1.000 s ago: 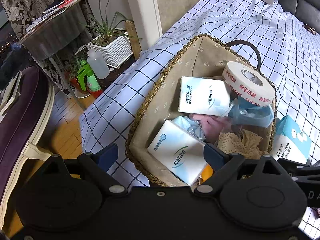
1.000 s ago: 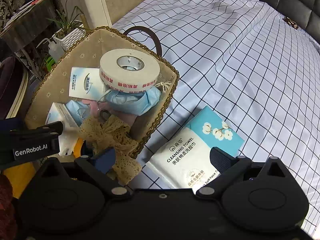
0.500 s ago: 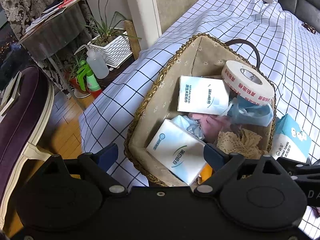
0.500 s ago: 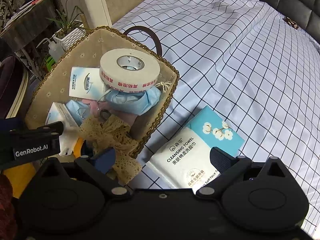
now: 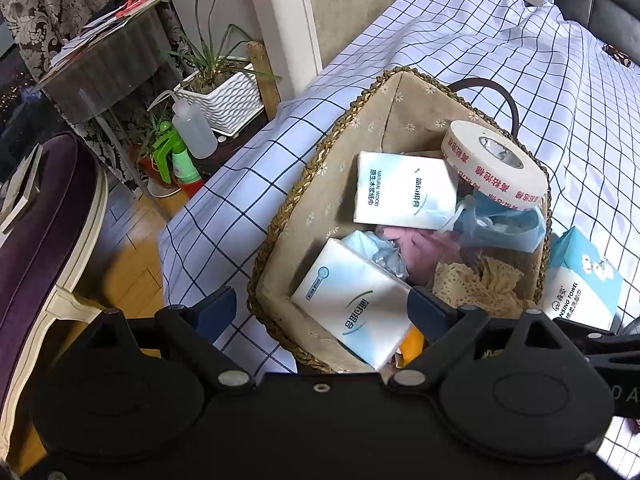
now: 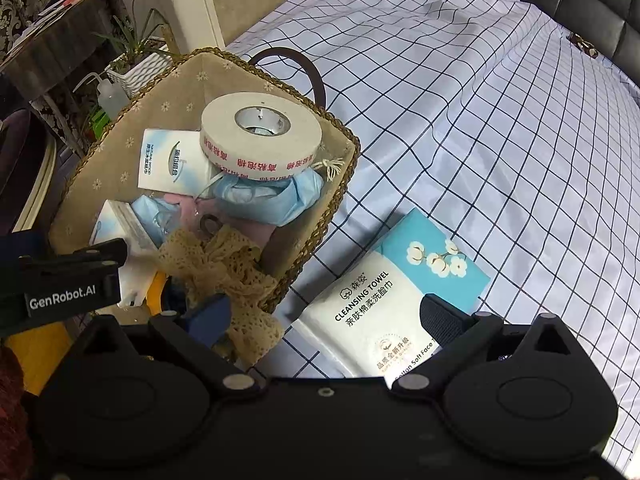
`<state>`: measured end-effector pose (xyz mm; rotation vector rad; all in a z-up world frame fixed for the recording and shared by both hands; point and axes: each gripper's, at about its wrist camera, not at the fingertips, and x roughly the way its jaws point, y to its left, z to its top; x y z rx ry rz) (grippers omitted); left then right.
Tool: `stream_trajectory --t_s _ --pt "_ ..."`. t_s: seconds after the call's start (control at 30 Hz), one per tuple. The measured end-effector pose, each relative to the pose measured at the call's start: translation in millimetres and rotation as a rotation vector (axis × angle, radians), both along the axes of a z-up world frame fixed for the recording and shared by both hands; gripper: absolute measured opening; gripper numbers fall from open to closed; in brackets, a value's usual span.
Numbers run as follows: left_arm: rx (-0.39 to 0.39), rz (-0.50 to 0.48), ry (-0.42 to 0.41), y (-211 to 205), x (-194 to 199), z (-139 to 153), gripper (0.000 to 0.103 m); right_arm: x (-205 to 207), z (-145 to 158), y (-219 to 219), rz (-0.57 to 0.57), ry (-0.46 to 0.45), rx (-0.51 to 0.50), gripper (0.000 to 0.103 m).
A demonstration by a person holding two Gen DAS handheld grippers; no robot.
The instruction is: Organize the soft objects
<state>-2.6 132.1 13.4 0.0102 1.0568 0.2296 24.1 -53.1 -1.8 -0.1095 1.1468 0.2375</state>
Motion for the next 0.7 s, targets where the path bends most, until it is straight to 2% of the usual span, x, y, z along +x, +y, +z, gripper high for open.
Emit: stream_trajectory --t_s 0.7 --pt "0.005 0.003 0.001 0.7 0.6 0.2 0.09 -3.1 -4.3 2.3 0.009 0.004 -0.011 0.102"
